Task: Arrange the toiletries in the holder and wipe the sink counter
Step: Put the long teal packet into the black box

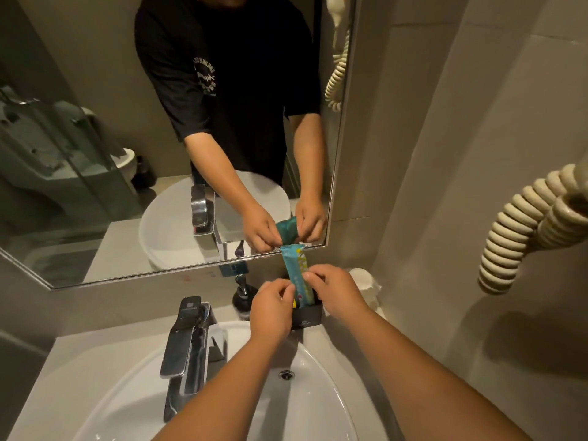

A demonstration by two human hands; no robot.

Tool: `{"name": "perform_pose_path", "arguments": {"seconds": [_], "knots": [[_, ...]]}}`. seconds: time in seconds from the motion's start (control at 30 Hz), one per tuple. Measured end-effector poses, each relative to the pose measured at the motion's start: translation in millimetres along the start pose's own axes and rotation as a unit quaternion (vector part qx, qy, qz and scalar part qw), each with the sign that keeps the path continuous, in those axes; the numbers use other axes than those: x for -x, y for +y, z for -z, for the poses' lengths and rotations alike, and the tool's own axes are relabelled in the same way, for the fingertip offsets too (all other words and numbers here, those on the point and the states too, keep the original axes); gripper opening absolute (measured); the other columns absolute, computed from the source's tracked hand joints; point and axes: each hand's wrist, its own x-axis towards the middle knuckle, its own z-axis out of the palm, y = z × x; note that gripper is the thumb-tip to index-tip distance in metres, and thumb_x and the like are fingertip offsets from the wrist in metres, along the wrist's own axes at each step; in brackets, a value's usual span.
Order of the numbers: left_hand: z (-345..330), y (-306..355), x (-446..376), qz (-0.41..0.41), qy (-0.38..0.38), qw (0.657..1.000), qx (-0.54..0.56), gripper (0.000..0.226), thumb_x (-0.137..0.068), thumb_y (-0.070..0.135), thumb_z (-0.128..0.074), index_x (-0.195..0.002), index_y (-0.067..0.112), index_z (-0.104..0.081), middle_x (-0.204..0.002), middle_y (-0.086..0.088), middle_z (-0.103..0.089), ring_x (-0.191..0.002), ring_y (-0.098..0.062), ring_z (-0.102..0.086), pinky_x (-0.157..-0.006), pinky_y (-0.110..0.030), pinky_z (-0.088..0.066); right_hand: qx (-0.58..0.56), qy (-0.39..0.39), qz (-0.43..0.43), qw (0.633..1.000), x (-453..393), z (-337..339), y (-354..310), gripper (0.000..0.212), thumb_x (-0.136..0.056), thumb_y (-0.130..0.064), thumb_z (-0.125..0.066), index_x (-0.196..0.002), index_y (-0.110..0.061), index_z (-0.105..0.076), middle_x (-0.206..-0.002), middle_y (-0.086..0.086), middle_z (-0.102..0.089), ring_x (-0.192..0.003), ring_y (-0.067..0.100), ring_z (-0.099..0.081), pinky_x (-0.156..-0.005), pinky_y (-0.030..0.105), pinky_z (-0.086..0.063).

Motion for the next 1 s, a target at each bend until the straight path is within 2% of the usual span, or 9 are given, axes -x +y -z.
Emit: {"name": "perform_pose_path", "arguments": {"seconds": [0.1, 0.23, 0.37, 0.5, 0.7, 0.87, 1.0], "knots": [[3, 5, 3, -0.006, 0.032, 0.999, 0.043, 0.016, -0.095, 0.026, -0.054, -0.094, 0.023, -0.069, -0.089, 0.001, -0.063, -0.082, -0.013, -0.059, -0.077, -0.033, -0.050, -0.010, 0.042, 0.015, 0.999, 3, -2, -4, 0.018, -0.095, -0.026, -0.055, -0.093, -0.018, -0.071, -0.085, 0.000, -0.067, -0.077, 0.014, -0.058, -0.061, 0.019, -0.037], [3, 15, 1, -0.012, 0.069, 0.993, 0.099, 0.015, -0.095, 0.026, -0.055, -0.096, 0.025, -0.069, -0.090, 0.005, -0.068, -0.084, -0.011, -0.062, -0.078, -0.034, -0.052, -0.028, 0.093, 0.052, 0.994, 0, 0, -9, 0.015, -0.093, -0.022, -0.058, -0.095, -0.017, -0.073, -0.084, -0.003, -0.066, -0.076, 0.010, -0.058, -0.064, 0.018, -0.041], [0, 17, -4, -0.011, 0.082, 0.989, 0.121, 0.015, -0.095, 0.025, -0.055, -0.100, 0.024, -0.069, -0.093, 0.006, -0.070, -0.088, -0.012, -0.064, -0.080, -0.033, -0.053, -0.050, 0.105, 0.060, 0.991, -2, 2, -9, 0.013, -0.092, -0.021, -0.059, -0.094, -0.021, -0.073, -0.078, -0.013, -0.058, -0.074, 0.001, -0.055, -0.062, 0.010, -0.038], [-6, 9, -8, 0.002, 0.064, 0.994, 0.084, 0.015, -0.095, 0.026, -0.054, -0.098, 0.026, -0.070, -0.088, 0.010, -0.069, -0.084, -0.010, -0.063, -0.076, -0.030, -0.052, -0.065, 0.077, 0.019, 0.995, -4, -4, 6, 0.014, -0.093, -0.022, -0.058, -0.083, -0.025, -0.068, -0.075, -0.009, -0.063, -0.070, 0.008, -0.056, -0.060, 0.014, -0.039], [-18, -9, -10, 0.037, 0.037, 0.998, 0.024, 0.018, -0.096, 0.029, -0.052, -0.102, 0.024, -0.069, -0.090, 0.006, -0.070, -0.083, -0.011, -0.062, -0.072, -0.026, -0.050, -0.036, 0.037, -0.050, 0.997, -6, -12, 23, 0.021, -0.094, -0.025, -0.057, -0.106, -0.019, -0.072, -0.098, 0.000, -0.074, -0.090, 0.018, -0.065, -0.080, 0.029, -0.052], [-24, -10, -18, 0.076, 0.019, 0.997, -0.002, 0.017, -0.096, 0.028, -0.052, -0.100, 0.024, -0.068, -0.091, 0.004, -0.069, -0.081, -0.012, -0.061, -0.069, -0.025, -0.047, 0.028, 0.015, -0.061, 0.998, -20, -19, 29, 0.026, -0.095, -0.025, -0.055, -0.116, -0.018, -0.068, -0.112, 0.003, -0.066, -0.098, 0.020, -0.061, -0.085, 0.029, -0.050], [-23, -11, -18, 0.076, 0.014, 0.997, 0.013, 0.017, -0.096, 0.026, -0.051, -0.096, 0.024, -0.069, -0.088, 0.004, -0.070, -0.081, -0.013, -0.062, -0.070, -0.027, -0.050, 0.036, -0.013, -0.037, 0.999, -26, -16, 25, 0.025, -0.094, -0.024, -0.058, -0.115, -0.018, -0.070, -0.101, 0.000, -0.057, -0.095, 0.020, -0.059, -0.083, 0.028, -0.050]]}}
